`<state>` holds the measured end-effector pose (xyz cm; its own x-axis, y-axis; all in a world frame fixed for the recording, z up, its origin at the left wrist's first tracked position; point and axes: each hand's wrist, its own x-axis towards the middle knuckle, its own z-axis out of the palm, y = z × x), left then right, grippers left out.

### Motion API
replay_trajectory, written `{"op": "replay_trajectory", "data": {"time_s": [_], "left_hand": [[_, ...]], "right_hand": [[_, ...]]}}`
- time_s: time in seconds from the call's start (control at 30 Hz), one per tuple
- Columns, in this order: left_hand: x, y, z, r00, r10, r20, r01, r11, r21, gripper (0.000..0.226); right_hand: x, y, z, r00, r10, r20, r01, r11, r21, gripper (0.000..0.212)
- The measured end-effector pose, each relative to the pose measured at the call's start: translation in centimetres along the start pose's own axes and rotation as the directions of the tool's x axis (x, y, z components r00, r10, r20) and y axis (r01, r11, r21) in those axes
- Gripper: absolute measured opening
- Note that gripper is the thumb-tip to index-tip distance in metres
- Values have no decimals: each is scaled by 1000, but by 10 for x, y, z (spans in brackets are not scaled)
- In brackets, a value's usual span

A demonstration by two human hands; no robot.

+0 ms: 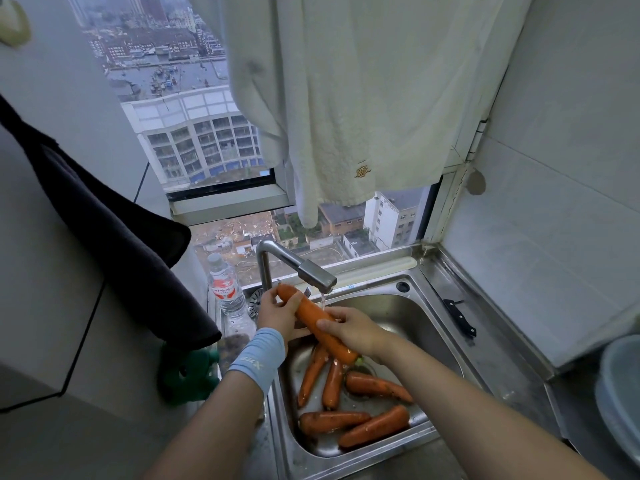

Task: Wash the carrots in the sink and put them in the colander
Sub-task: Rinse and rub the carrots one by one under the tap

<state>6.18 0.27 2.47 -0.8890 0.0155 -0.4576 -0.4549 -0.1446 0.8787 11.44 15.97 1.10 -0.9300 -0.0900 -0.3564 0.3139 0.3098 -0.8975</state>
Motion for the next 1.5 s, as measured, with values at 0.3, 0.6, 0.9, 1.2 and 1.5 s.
{"op": "replay_trajectory", "data": {"time_s": [0.3, 0.6, 0.9, 1.2, 1.5], "left_hand": [[-6, -10, 9, 979, -139, 151, 152, 985, -80, 38], [-5, -13, 5, 972, -114, 205, 124, 992, -37, 27], [-3, -8, 6, 975, -76, 207, 79, 997, -4, 31], [6, -7, 4, 974, -135, 182, 141, 990, -23, 35], [11, -11, 17, 980, -148, 136, 158, 985, -68, 29]], "right_hand": [[6, 5, 10, 988, 132, 77, -152, 882, 446, 37], [4, 3, 9, 969, 212, 130, -249, 821, 514, 35], [1, -4, 7, 966, 214, 142, -257, 801, 540, 37], [-4, -9, -2, 969, 159, 189, -237, 813, 532, 24], [12, -3, 6, 982, 128, -142, -106, 982, 155, 48]]}}
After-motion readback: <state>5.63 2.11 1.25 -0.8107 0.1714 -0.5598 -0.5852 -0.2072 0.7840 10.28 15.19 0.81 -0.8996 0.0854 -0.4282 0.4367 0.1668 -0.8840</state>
